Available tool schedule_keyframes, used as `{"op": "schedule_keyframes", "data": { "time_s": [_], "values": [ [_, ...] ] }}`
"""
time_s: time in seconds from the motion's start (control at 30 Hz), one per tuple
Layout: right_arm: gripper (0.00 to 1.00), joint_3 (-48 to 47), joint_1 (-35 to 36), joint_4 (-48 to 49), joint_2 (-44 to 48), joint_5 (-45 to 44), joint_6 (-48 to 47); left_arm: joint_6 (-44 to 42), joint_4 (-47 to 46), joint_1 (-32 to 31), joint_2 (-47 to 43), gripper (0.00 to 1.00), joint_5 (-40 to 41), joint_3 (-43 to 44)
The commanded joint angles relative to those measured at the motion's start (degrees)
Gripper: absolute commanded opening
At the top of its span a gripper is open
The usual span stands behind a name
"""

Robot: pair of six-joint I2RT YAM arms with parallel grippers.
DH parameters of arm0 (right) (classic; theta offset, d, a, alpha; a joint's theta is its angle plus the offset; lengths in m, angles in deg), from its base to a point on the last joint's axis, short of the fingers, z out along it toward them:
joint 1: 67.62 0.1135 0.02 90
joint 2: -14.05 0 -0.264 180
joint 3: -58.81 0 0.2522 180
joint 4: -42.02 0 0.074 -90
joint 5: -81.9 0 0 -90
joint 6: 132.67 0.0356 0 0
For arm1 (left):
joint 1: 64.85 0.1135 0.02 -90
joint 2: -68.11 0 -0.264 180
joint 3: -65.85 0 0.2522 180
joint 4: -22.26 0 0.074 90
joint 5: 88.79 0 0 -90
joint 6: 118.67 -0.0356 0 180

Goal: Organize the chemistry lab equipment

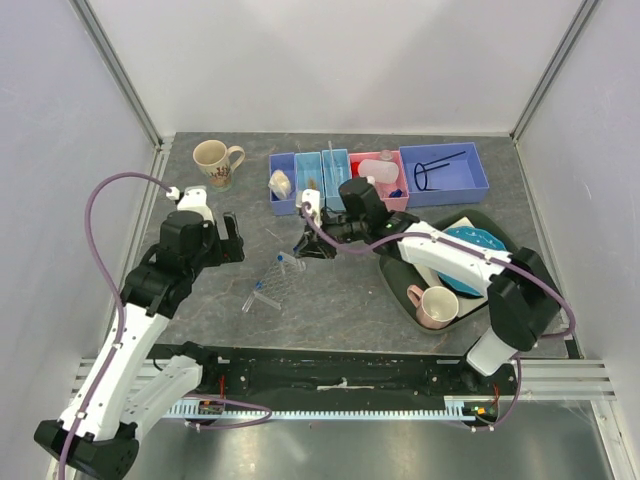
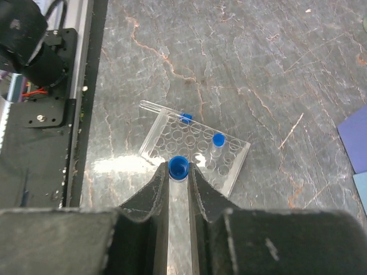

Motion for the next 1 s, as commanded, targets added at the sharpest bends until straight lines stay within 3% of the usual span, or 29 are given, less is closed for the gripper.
{"op": "schedule_keyframes", "data": {
  "time_s": [0.0,0.3,0.97],
  "values": [
    [0.09,-2.9,4.2,3.9,-4.1,-7.5,-3.7,3.5,0.9,0.5,-1.5,1.0,4.0,-3.7],
    [0.09,-3.2,5.8,11.7,-9.9,-15.8,-0.3,8.3,0.4,0.5,-6.5,0.99,0.2,-9.1],
    [0.09,-0.1,5.8,18.8,-12.4,-17.4,6.7,8.5,-0.3,0.5,-8.3,0.98,-0.8,-9.9]
  ]
}}
